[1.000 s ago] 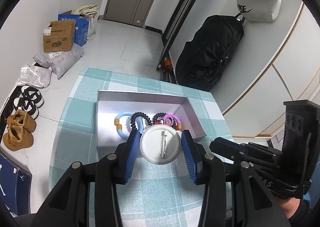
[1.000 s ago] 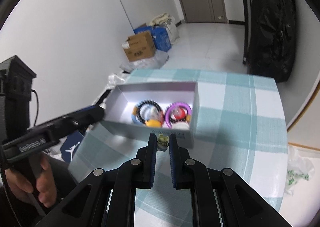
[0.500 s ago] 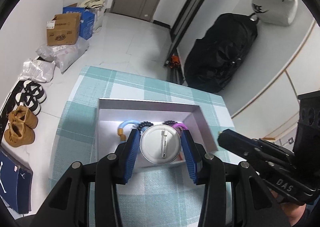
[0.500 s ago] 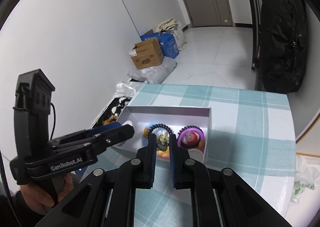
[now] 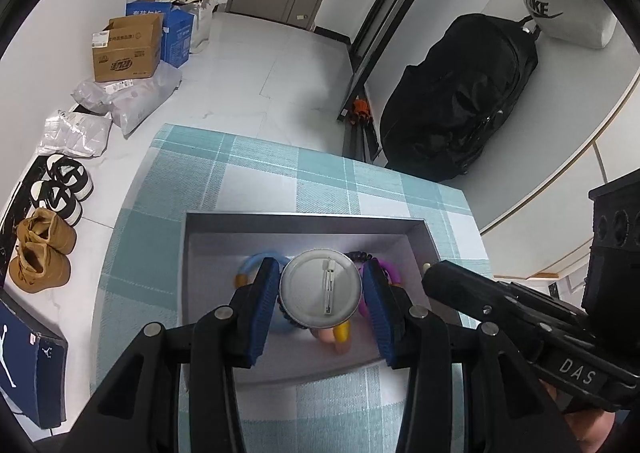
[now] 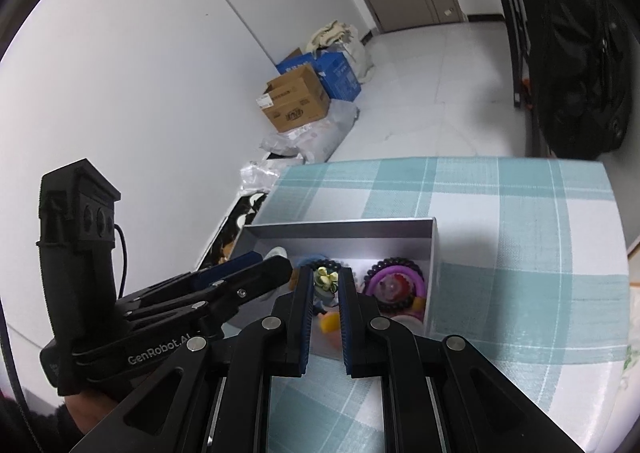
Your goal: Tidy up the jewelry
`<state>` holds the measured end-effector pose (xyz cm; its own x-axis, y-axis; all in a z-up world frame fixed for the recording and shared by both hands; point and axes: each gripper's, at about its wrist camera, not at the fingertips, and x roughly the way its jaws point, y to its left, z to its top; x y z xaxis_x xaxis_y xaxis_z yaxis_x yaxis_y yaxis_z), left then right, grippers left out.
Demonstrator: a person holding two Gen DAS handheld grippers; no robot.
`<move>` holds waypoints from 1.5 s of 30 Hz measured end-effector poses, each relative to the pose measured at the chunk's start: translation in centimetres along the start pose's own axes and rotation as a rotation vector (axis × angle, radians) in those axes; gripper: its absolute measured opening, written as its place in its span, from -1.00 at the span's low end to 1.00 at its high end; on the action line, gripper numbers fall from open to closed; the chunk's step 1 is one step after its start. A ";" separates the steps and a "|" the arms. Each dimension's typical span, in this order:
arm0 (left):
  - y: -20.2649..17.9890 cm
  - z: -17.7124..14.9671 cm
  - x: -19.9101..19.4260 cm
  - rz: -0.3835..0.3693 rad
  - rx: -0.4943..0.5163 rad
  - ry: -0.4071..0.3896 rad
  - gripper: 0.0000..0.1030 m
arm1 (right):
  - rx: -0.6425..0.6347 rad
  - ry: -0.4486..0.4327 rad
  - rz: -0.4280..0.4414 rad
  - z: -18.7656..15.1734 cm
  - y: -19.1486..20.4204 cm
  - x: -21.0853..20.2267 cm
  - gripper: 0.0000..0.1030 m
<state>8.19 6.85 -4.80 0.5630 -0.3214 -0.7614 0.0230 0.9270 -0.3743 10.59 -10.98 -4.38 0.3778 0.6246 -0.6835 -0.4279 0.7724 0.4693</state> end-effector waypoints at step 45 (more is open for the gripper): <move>-2.5 -2.3 -3.2 0.100 0.100 -0.116 0.45 | -0.045 -0.169 -0.130 -1.7 0.0 -4.6 0.65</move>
<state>4.37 5.09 -2.62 0.6580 -0.2080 -0.7238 0.0412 0.9696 -0.2412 7.45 -14.02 -2.18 0.5629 0.5336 -0.6312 -0.4016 0.8440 0.3555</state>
